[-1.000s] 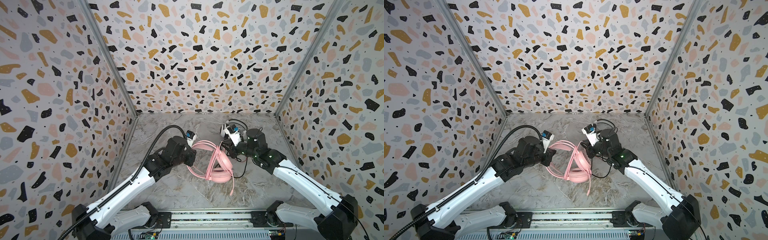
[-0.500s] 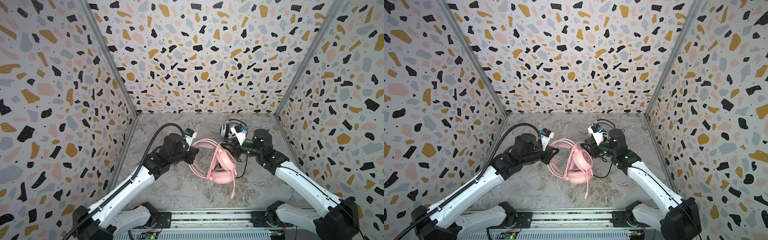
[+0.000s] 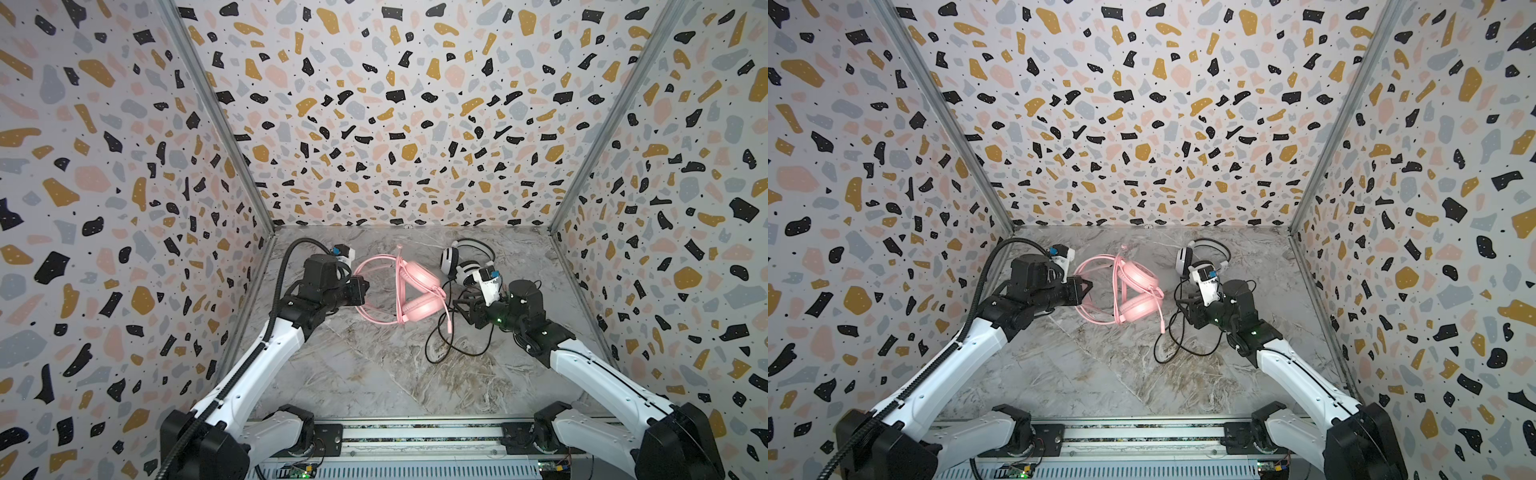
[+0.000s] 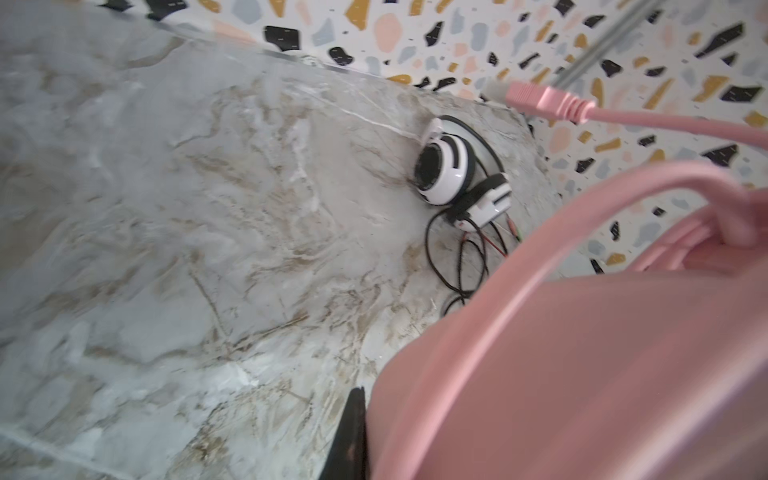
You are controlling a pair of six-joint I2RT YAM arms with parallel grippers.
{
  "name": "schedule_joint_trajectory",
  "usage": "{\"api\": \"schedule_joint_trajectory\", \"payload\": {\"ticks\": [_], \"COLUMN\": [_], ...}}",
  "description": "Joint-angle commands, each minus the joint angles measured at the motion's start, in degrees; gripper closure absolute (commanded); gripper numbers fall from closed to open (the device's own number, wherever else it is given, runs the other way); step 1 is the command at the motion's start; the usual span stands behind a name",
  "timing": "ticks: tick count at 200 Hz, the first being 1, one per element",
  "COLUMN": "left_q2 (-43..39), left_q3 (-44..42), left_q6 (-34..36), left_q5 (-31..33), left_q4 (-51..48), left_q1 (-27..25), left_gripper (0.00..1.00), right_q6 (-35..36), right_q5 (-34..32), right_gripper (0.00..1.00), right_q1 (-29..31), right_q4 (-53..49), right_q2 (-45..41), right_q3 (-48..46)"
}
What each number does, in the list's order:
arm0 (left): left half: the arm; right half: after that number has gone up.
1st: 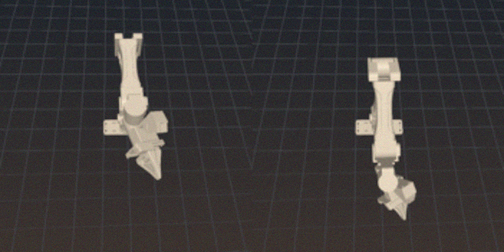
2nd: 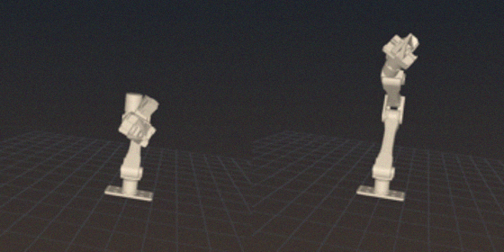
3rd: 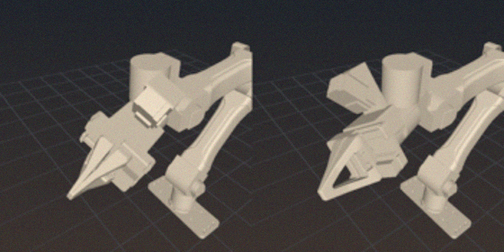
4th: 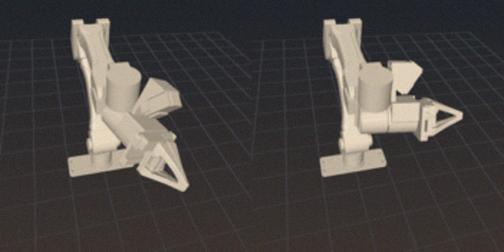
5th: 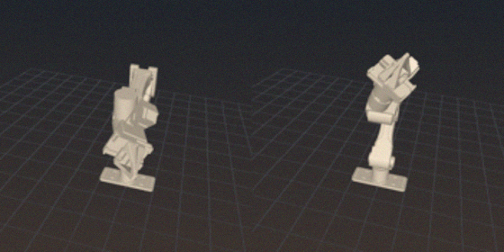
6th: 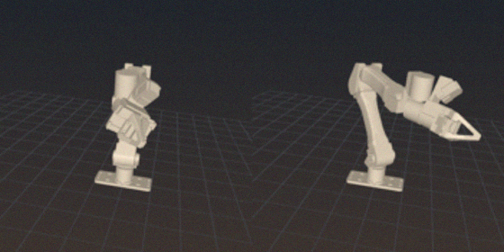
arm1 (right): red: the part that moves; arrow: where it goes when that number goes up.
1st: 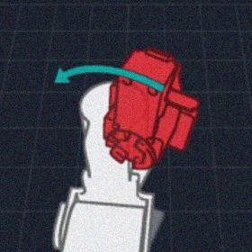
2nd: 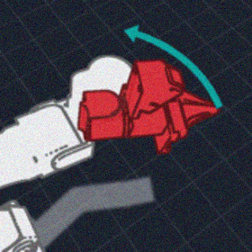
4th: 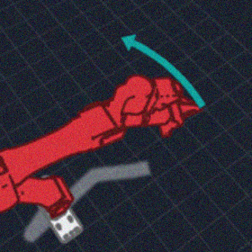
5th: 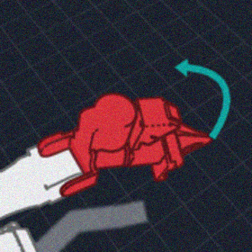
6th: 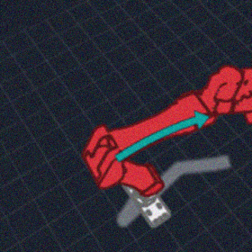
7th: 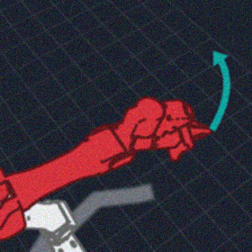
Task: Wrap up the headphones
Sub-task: 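Lower the wrapped headset with the left gripper while the right gripper releases the cable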
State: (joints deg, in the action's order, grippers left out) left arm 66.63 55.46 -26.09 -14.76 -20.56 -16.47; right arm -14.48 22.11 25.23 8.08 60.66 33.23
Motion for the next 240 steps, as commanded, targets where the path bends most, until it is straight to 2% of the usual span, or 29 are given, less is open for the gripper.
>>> {"api": "schedule_joint_trajectory", "payload": {"ticks": [1,20,47,62,92,131,160,184,240], "left_q2": [2.12,5.25,11.01,15.03,25.21,37.3,45.64,51.37,58.88], "left_q3": [-0.01,-0.01,1.8,4.21,11.98,23.24,30.64,35.68,37.29], "left_q6": [-6.95,-10.7,-14.07,-15.52,-15.91,-17.76,-18.05,-17.78,-19.22], "left_q5": [5.17,9.49,13.82,15.66,20.3,21.34,19.78,21.2,19.42], "left_q4": [4.8,6.23,8.72,9.51,9.14,7.01,5.06,3.74,6.47], "left_q1": [3.74,6.43,9.52,11.57,15.11,18.84,20.73,21.15,22.36], "left_gripper": [1.0,1.0,1.0,1.0,1.0,1.0,1.0,1.0,1.0], "right_q6": [-3.09,-2.16,0.17,0.75,1.22,0.02,-0.03,-0.36,0.65], "right_q5": [-3.64,-7.28,-16.06,-19.68,-23.9,-27.93,-28.88,-28.95,-28.82], "right_gripper": [0.51,0.5,0.51,0.51,0.51,0.51,0.51,0.51,0.51], "right_q1": [0.86,4.07,11.19,14.1,17.88,18.35,18.36,18.36,18.78], "right_q4": [6.91,10.5,14.65,17.74,17.31,18.28,18.0,18.27,19.7], "right_q2": [-1.08,-0.55,0.42,1.18,-0.66,-4.82,-4.54,-2.68,2.39], "right_q3": [-5.0,-9.13,-12.95,-14.73,-15.19,-17.58,-17.57,-17.2,-15.57]}}
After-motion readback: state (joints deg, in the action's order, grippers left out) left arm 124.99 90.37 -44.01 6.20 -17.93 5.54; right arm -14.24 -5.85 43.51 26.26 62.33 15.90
